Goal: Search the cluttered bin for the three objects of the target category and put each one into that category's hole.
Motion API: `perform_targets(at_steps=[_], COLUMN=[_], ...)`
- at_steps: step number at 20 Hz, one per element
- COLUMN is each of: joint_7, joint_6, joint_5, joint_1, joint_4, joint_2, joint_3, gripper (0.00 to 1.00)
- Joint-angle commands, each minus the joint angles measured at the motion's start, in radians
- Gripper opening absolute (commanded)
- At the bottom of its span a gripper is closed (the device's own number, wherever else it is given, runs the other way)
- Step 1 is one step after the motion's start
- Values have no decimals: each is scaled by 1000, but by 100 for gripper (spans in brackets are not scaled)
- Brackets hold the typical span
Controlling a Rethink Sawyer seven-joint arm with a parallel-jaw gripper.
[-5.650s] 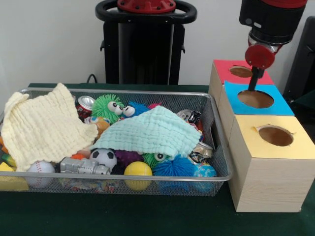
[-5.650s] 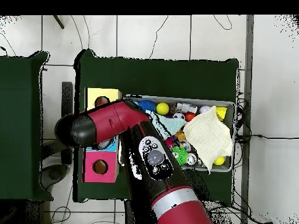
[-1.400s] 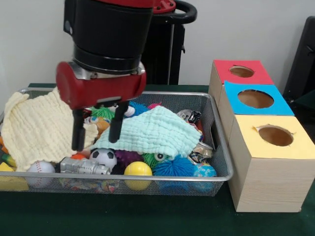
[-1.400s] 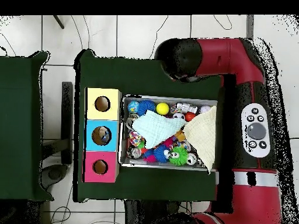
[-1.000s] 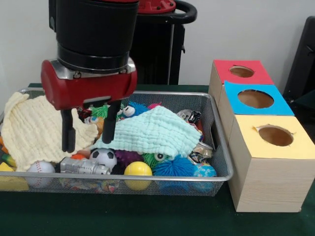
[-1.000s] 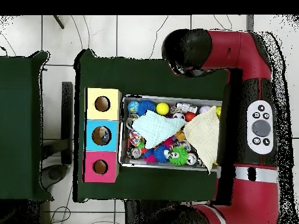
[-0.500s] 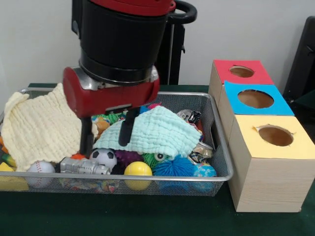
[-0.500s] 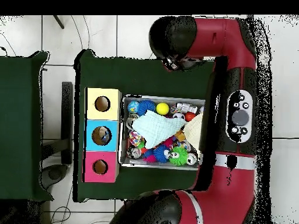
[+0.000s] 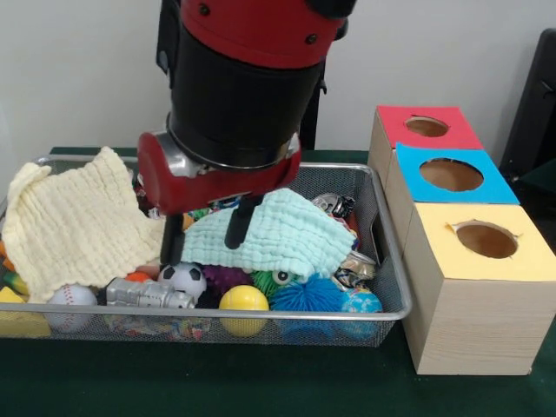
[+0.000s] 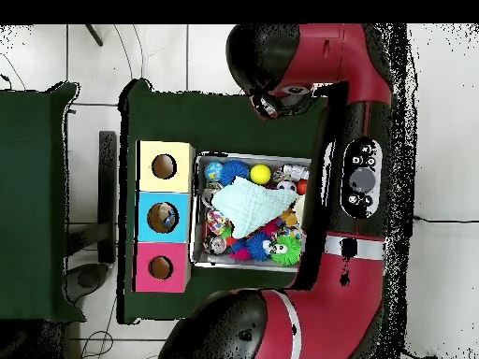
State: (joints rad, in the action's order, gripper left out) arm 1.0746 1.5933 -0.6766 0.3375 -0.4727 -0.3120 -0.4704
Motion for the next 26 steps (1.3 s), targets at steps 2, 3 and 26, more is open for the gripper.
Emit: perform_targets(at_steps=[2,3,26], joint_7=[-397,-415,-492], joint_6=[143,150,-120], joint_5=[-102,-105,205], joint_1=[66,71,354], joint_4=[76,89,-678], joint_2=[62,67,-487], joint_3=[-44,-55,-10], gripper=[100,100,100])
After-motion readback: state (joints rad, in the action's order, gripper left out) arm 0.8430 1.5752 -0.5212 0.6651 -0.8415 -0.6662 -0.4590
